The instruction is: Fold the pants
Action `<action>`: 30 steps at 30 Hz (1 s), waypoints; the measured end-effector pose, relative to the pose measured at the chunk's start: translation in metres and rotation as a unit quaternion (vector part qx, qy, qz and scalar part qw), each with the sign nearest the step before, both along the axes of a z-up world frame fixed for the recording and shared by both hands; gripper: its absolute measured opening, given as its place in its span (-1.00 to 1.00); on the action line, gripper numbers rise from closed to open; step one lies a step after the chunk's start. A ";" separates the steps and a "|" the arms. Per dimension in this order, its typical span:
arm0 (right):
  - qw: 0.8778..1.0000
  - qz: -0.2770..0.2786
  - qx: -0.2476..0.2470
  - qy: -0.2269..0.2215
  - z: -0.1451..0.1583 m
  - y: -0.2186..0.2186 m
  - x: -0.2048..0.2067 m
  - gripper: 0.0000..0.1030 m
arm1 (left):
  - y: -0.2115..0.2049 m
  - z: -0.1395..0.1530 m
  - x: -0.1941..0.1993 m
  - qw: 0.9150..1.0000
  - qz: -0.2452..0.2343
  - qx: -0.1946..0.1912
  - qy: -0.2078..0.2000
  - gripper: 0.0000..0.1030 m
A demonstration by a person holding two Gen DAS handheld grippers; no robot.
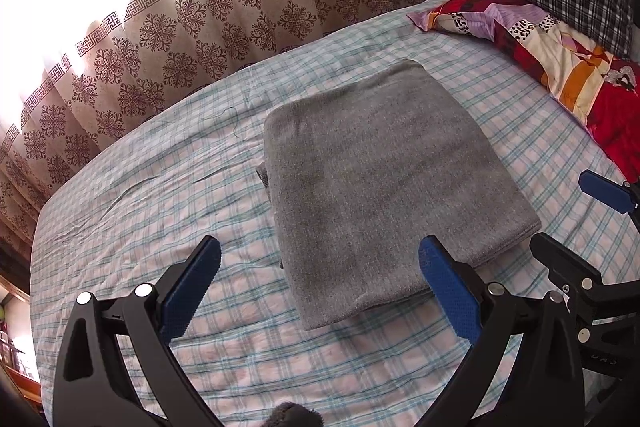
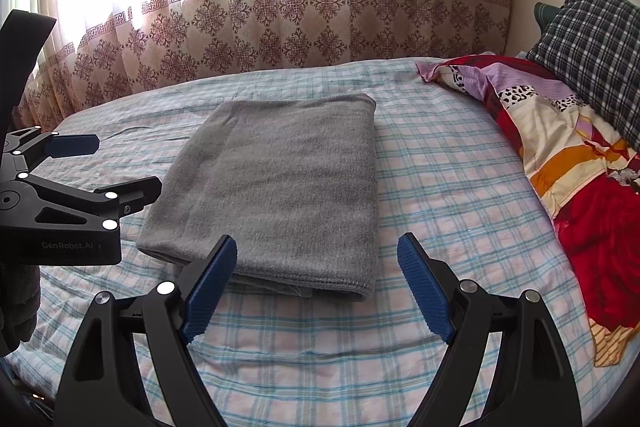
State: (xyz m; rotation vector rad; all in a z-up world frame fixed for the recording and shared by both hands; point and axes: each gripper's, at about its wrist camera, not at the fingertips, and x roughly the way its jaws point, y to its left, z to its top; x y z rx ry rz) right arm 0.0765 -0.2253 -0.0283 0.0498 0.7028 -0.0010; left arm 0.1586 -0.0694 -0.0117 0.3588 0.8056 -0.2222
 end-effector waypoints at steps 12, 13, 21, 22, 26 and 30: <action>1.000 0.005 0.002 0.004 -0.003 -0.002 0.003 0.59 | -0.002 0.000 -0.001 1.000 -0.007 -0.002 -0.004 0.96; 1.000 0.005 0.002 0.004 -0.004 -0.002 0.003 0.59 | -0.002 0.001 -0.001 1.000 -0.009 -0.002 -0.006 0.96; 1.000 0.007 0.001 0.006 -0.004 -0.003 0.003 0.59 | 0.000 0.003 -0.003 1.000 -0.008 0.000 -0.020 0.96; 1.000 0.006 0.001 0.006 -0.003 -0.003 0.004 0.59 | 0.000 0.003 -0.003 1.000 -0.009 0.001 -0.021 0.96; 1.000 0.006 0.002 0.008 -0.004 -0.004 0.004 0.59 | -0.001 0.003 -0.003 1.000 -0.008 -0.001 -0.018 0.96; 1.000 0.006 0.003 0.010 -0.005 -0.004 0.005 0.59 | 0.000 0.003 -0.003 1.000 -0.006 -0.002 -0.016 0.96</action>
